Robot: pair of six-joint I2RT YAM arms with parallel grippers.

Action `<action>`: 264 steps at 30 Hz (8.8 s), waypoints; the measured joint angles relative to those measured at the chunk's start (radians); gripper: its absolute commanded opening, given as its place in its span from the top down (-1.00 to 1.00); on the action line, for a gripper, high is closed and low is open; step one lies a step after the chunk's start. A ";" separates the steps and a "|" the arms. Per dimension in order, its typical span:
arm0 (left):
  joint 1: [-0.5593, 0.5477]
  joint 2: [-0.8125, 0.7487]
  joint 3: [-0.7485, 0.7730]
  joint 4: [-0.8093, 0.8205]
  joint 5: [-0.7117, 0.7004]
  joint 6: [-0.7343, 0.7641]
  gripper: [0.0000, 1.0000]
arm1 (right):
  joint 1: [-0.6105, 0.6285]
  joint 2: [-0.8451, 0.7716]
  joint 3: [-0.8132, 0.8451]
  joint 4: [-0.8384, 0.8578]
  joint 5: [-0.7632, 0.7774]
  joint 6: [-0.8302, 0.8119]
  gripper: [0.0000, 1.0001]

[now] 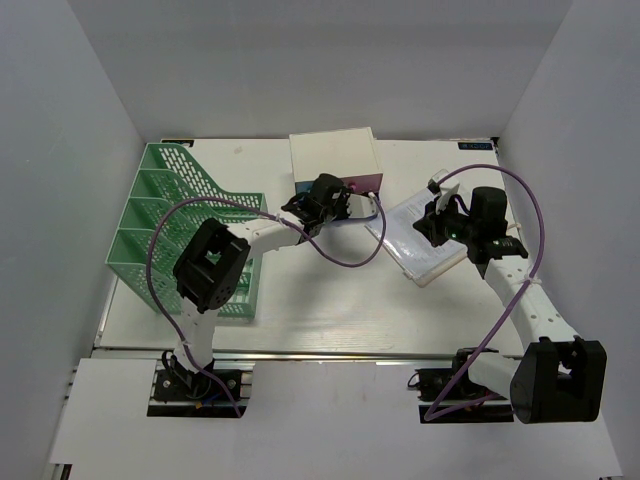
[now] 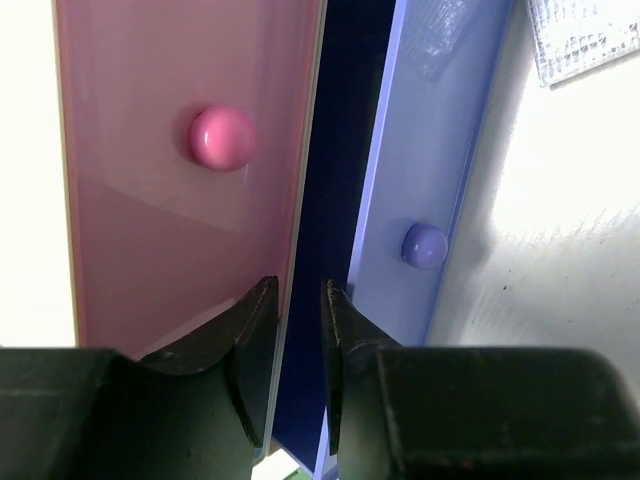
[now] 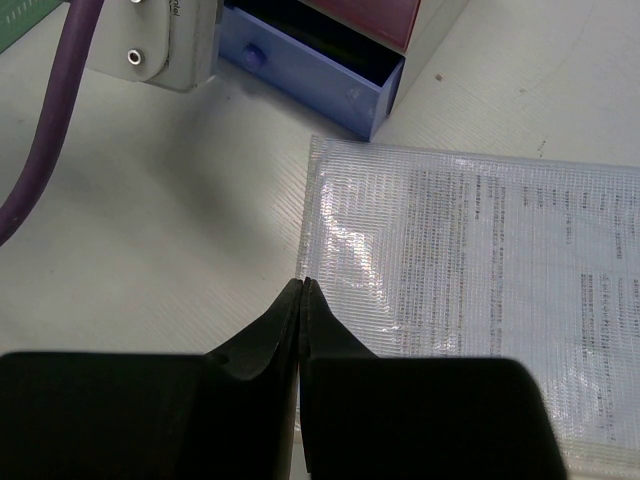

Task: Organize the desk

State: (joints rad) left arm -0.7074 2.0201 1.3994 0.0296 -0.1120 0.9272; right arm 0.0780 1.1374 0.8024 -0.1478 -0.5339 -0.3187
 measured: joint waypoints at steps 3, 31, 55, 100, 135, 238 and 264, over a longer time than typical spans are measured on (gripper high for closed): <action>0.001 -0.001 0.000 -0.003 0.000 0.000 0.32 | 0.000 0.000 0.000 0.000 0.000 -0.001 1.00; -0.005 -0.873 -0.590 -0.175 0.114 -0.898 -0.47 | 0.194 0.133 -0.068 -0.037 -0.071 -0.476 1.00; -0.005 -1.140 -0.729 -0.205 0.074 -0.936 -0.76 | 0.460 0.751 0.329 0.331 0.497 -0.595 0.81; -0.005 -1.201 -0.752 -0.177 0.148 -0.889 -0.84 | 0.478 0.300 0.222 0.203 0.495 -0.336 -0.78; -0.005 -1.247 -0.770 -0.163 0.282 -0.875 -0.94 | -0.287 0.308 0.117 -0.395 0.533 0.646 -0.41; -0.021 -0.447 -0.751 0.836 0.705 -1.681 -0.96 | -0.333 -0.199 0.483 -0.587 -0.204 -0.085 1.00; -0.032 0.072 -0.371 1.293 0.661 -2.091 -0.96 | -0.333 -0.244 0.675 -0.632 -0.596 0.069 1.00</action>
State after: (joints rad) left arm -0.7399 2.0918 1.0283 1.3224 0.5495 -1.1641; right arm -0.2550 0.8932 1.4773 -0.7803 -1.1297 -0.2493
